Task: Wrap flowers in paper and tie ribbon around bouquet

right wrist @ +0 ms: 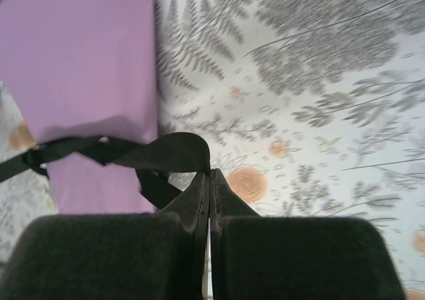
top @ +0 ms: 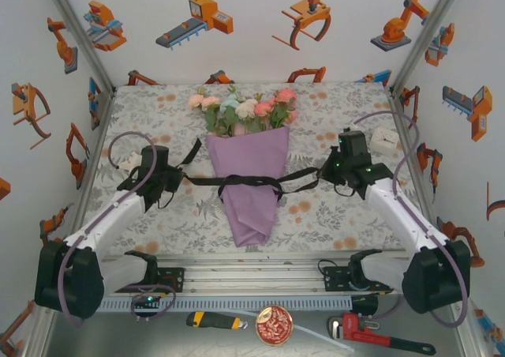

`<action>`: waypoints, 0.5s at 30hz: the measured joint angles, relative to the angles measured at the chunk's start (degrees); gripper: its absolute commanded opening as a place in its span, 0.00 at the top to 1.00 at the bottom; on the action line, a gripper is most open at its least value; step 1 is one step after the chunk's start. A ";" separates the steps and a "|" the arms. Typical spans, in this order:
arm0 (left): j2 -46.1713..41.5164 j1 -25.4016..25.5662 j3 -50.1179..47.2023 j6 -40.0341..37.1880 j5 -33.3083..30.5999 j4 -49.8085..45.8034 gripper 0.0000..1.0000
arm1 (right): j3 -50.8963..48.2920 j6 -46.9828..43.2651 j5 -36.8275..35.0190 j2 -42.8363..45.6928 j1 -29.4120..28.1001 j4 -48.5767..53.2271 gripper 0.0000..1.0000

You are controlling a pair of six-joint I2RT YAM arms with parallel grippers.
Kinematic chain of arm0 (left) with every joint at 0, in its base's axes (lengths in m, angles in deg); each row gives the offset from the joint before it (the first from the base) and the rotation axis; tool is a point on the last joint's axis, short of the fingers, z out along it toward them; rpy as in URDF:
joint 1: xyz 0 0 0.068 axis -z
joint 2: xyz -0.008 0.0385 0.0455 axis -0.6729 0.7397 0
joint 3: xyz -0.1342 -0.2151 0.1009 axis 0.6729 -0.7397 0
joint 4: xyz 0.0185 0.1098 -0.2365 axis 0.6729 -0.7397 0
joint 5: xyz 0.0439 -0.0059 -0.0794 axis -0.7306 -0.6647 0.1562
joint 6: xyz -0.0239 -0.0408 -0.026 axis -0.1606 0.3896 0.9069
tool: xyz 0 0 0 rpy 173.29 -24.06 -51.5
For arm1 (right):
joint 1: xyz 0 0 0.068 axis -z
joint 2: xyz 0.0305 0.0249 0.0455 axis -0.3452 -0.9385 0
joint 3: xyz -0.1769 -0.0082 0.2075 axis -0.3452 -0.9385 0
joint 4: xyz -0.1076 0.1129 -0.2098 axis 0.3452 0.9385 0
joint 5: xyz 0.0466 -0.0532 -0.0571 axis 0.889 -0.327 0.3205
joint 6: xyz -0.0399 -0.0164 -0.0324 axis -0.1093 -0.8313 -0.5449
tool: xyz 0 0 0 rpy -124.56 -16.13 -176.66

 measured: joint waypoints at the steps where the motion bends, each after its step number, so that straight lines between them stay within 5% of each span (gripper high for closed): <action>1: -0.87 -0.48 -0.66 -0.09 -0.15 -0.15 1.00 | 0.02 -0.46 -0.72 0.39 1.40 0.17 1.00; 6: -2.67 -7.98 -4.04 -2.75 0.85 -2.27 1.00 | 0.02 -1.16 -1.57 -1.92 11.30 0.44 1.00; 15: -7.52 -34.77 -8.20 -6.73 11.96 -5.14 1.00 | -3.78 5.31 -0.28 -2.51 29.97 -2.14 1.00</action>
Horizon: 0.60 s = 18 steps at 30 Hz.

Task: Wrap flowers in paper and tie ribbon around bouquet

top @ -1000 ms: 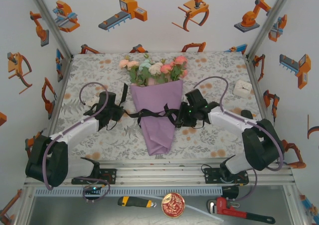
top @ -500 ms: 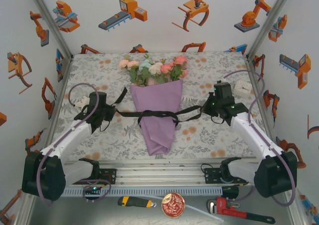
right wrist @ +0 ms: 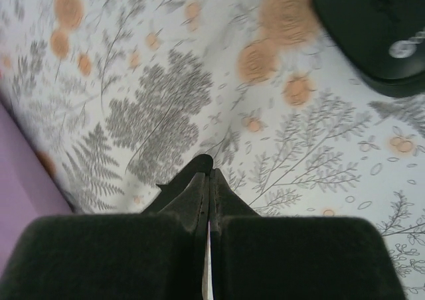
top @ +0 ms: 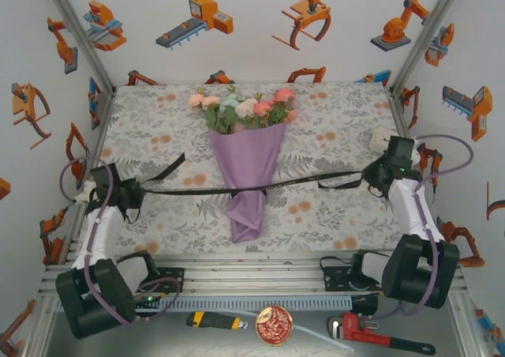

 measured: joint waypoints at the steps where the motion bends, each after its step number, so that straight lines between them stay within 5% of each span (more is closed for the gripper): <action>1: -0.68 -3.06 -0.68 -0.15 1.40 -0.50 1.00 | -0.50 1.25 0.90 0.02 2.67 -0.15 1.00; 7: 0.66 -16.98 -1.57 -0.85 10.80 -1.90 1.00 | -1.36 7.96 7.32 -0.04 14.93 -1.31 1.00; 13: 4.37 -23.96 -2.12 -1.46 18.93 -0.44 0.98 | -3.34 12.72 13.31 -0.81 17.97 -7.26 1.00; 18: 3.04 -13.66 -0.96 -5.07 20.35 4.31 0.52 | -3.48 10.80 18.14 -3.28 12.09 -14.97 0.51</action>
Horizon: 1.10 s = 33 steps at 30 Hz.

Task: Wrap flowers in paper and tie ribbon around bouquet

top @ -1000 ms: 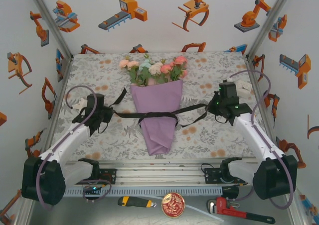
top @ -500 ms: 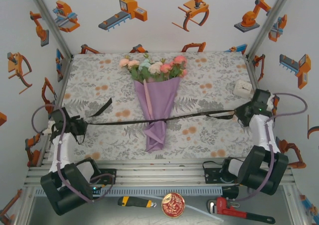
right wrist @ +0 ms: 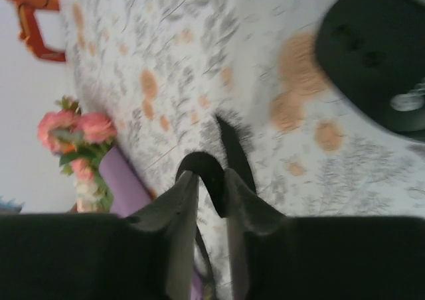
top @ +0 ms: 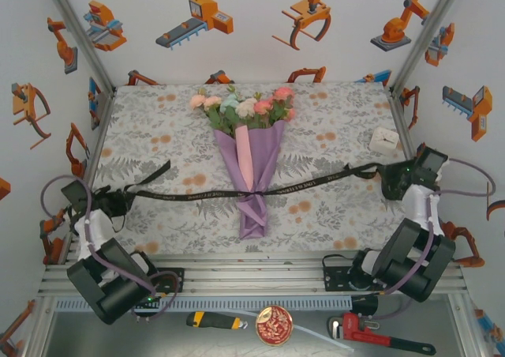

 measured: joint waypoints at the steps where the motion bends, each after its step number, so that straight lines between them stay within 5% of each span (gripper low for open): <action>1: -0.92 2.62 0.68 -1.05 -0.11 0.09 0.46 | 0.17 -0.81 0.68 -0.02 -1.66 -0.33 0.48; 4: -5.44 11.50 4.46 -6.47 -1.33 -0.39 0.34 | 1.49 -3.96 1.88 0.52 -6.73 0.00 0.43; 10: -10.80 37.33 12.61 -24.30 -6.93 0.55 0.33 | 6.08 -17.51 1.33 3.45 -24.17 3.26 0.40; 15: -2.95 59.63 18.18 -45.64 -14.29 -2.21 0.31 | 5.09 -32.35 1.97 3.21 -42.38 2.60 0.39; 19: 5.84 71.78 18.97 -60.92 -22.05 -3.63 0.26 | -0.98 -45.72 4.13 3.15 -50.05 -0.26 0.36; 23: 12.11 75.78 15.45 -70.29 -26.49 -0.55 0.17 | -3.72 -56.17 5.68 0.70 -52.50 -0.76 0.30; 24: 13.11 75.80 14.78 -71.60 -27.21 0.20 0.15 | -3.69 -57.92 6.03 -0.04 -52.85 -1.49 0.18; 33: 21.79 75.82 14.47 -75.25 -30.75 7.23 0.17 | -6.08 -59.69 6.78 -9.40 -56.57 -14.80 0.17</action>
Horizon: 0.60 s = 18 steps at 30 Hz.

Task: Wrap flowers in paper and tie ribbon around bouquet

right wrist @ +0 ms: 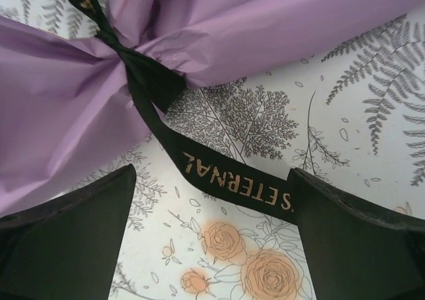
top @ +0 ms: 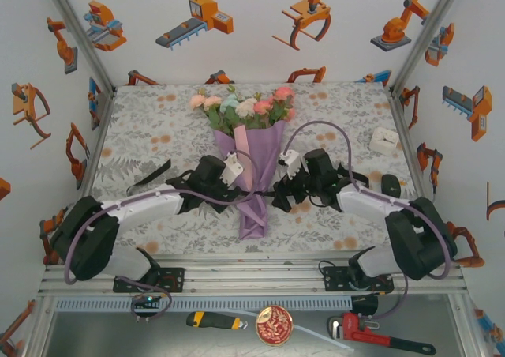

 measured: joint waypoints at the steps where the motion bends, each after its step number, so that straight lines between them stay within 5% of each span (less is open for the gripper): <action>1: 0.72 0.04 0.15 0.02 -0.31 0.09 0.19 | -0.31 -0.07 -0.17 -0.81 0.02 -0.83 0.19; 6: 5.55 0.17 3.63 3.02 -1.73 0.26 0.41 | -0.50 -0.31 -0.83 -4.76 0.02 -6.64 0.44; 10: 8.87 1.46 5.55 9.14 -4.94 1.60 0.81 | -0.79 1.40 -1.42 -6.69 0.02 -11.61 1.00; 12: 8.79 2.14 4.61 12.15 -6.80 2.64 1.00 | -1.40 4.02 -2.75 -7.13 0.02 -13.75 1.00; 18: 4.33 0.85 0.04 20.76 -10.14 5.05 1.00 | -4.96 17.20 -10.16 -7.19 0.09 -18.84 1.00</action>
